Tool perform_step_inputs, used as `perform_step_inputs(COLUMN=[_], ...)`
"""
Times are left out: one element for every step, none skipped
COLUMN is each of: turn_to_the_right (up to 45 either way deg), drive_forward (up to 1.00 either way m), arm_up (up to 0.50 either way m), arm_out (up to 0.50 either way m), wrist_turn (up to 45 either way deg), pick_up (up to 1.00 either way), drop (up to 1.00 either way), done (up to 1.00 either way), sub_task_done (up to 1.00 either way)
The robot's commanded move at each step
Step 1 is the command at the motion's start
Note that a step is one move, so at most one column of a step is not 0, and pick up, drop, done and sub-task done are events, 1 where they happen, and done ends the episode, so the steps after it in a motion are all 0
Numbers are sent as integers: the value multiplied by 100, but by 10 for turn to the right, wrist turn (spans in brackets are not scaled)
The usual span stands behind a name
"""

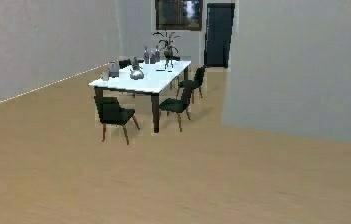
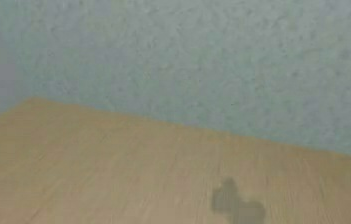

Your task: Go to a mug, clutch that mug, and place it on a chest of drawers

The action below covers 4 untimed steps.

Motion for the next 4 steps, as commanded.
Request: perform_step_inputs(turn_to_the_right=[0, 0, -450, -450], drive_forward=[100, 65, 0, 0], arm_up=[0, 0, 0, 0], arm_out=[0, 0, 0, 0], wrist_turn=[0, 0, 0, 0], pick_up=[0, 0, 0, 0], drop=[0, 0, 0, 0], done=[0, 0, 0, 0], sub_task_done=[0, 0, 0, 0])
